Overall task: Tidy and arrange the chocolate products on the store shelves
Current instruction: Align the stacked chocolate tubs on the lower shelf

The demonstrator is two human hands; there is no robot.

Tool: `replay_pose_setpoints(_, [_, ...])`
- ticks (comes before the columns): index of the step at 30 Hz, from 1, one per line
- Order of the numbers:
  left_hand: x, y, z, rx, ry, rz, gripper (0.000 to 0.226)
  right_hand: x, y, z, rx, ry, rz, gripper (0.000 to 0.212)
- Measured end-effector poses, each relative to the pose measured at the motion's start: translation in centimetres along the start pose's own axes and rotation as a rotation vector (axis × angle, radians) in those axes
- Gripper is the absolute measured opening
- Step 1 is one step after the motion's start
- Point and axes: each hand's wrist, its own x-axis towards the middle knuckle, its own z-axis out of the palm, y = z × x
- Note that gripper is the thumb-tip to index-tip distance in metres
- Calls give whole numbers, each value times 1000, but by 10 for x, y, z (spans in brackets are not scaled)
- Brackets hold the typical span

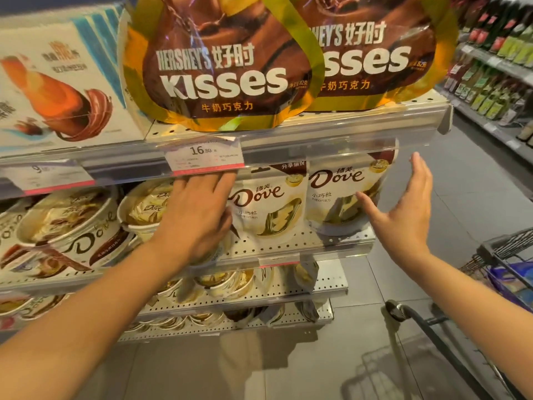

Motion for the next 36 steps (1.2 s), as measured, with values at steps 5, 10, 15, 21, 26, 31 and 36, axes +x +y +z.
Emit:
replay_pose_setpoints(5, [-31,-40,-7,-43,-73,141,58,-36,-38,21,7,41,-345,37])
replay_pose_setpoints(10, [-65,-93,-6,-265,-24,149,43,-72,-100,70,-6,-324,-543,24])
replay_pose_setpoints(15, [-64,-138,3,-338,-166,185,55,-72,-153,108,-207,-459,-650,49])
replay_pose_setpoints(21, [-76,-164,-13,-105,-203,-100,59,-54,-184,120,-532,-573,-763,48])
replay_pose_setpoints(26, [-90,-175,-5,-135,-264,-186,43,-52,-202,122,-525,-724,-761,37])
replay_pose_setpoints(31, [-97,-200,5,-309,-266,-216,49,-58,-218,129,-553,-718,-784,35])
replay_pose_setpoints(36, [-112,-223,1,-531,-150,-87,47,-67,-223,131,-595,-633,-844,36])
